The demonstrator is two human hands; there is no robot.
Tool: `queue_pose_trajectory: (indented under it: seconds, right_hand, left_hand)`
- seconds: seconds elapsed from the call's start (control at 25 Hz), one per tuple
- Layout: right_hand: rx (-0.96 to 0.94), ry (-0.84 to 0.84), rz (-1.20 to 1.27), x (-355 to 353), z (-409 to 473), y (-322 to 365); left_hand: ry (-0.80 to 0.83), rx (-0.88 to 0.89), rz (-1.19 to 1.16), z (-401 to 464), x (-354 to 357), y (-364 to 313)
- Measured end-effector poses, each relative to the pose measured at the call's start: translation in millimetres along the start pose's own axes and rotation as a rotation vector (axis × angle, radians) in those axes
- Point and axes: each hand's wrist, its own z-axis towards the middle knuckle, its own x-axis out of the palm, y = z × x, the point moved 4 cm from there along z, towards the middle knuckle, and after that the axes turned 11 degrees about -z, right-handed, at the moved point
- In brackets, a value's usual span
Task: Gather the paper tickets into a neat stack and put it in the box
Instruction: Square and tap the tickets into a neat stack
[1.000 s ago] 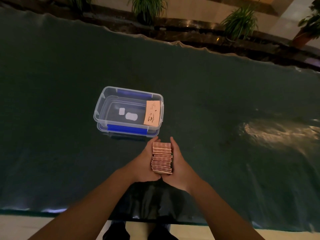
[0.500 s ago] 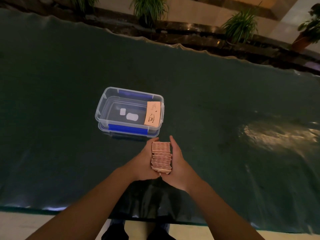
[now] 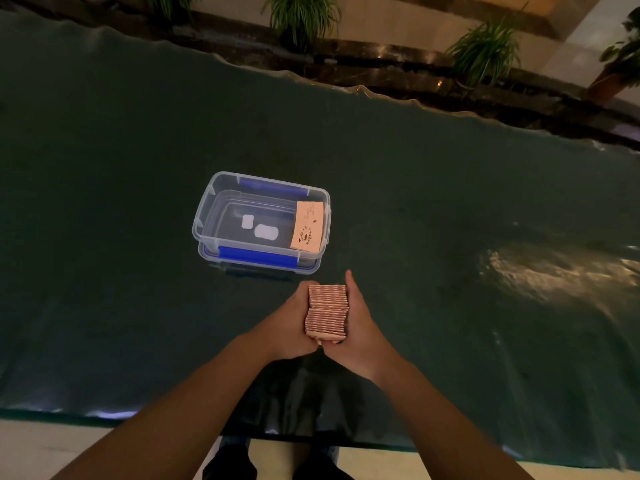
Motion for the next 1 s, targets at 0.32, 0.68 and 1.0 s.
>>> queue_pose_trajectory:
  seconds: [0.32,0.68,1.0]
  right_hand:
    - [0.01,0.028,-0.028,10,11,-7]
    - [0.057,0.063,0.371,1,1,-17]
    - [0.206,0.134,0.989,17,-14,-24]
  left_hand:
    - [-0.02,-0.087,-0.042,5,-4,15]
    - [-0.107,-0.084,-0.345,-4,-18,1]
    - [0.013,-0.134,-0.761,-13,-7,-8]
